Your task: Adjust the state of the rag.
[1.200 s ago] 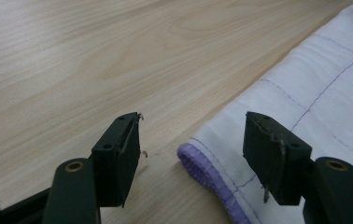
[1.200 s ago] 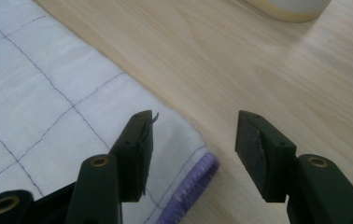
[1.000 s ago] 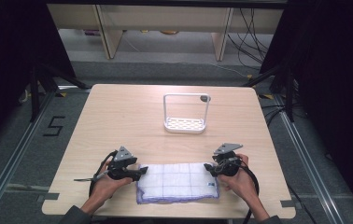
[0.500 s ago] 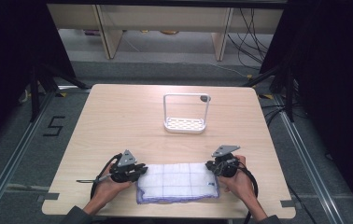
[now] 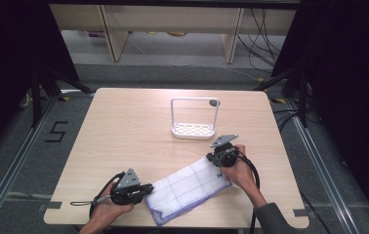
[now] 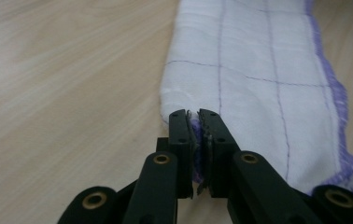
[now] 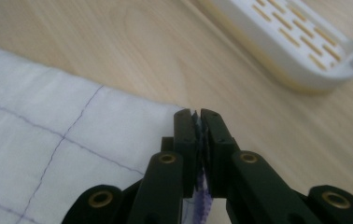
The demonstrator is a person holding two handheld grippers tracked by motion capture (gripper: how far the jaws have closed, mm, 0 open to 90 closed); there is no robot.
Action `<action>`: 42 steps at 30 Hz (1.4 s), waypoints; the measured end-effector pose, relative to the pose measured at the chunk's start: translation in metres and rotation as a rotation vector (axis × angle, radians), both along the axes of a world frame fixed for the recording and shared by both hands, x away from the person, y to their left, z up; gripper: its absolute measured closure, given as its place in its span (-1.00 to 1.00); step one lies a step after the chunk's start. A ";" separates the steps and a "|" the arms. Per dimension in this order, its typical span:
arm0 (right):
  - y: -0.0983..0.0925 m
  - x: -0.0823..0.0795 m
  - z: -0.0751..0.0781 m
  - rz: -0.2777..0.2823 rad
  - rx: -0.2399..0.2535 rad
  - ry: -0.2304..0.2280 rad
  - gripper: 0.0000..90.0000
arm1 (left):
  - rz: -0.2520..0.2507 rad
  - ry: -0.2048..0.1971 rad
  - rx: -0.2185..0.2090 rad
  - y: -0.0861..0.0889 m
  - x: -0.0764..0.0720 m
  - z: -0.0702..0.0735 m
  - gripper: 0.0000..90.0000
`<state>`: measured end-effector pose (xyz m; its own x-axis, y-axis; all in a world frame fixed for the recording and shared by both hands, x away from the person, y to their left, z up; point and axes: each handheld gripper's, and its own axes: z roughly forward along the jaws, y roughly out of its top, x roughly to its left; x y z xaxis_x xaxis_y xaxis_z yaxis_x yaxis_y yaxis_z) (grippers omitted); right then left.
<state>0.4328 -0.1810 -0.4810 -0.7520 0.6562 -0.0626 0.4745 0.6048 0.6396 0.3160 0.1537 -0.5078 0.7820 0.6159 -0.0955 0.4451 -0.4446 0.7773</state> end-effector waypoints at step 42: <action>-0.009 0.002 -0.010 -0.212 -0.007 0.104 0.04 | 0.075 0.030 0.038 -0.112 0.154 0.011 -0.06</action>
<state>0.4343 -0.1901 -0.4906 -0.6004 0.7997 0.0029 0.6542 0.4891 0.5769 0.4696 0.0412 -0.4973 0.7305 0.6765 -0.0932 0.5009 -0.4381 0.7464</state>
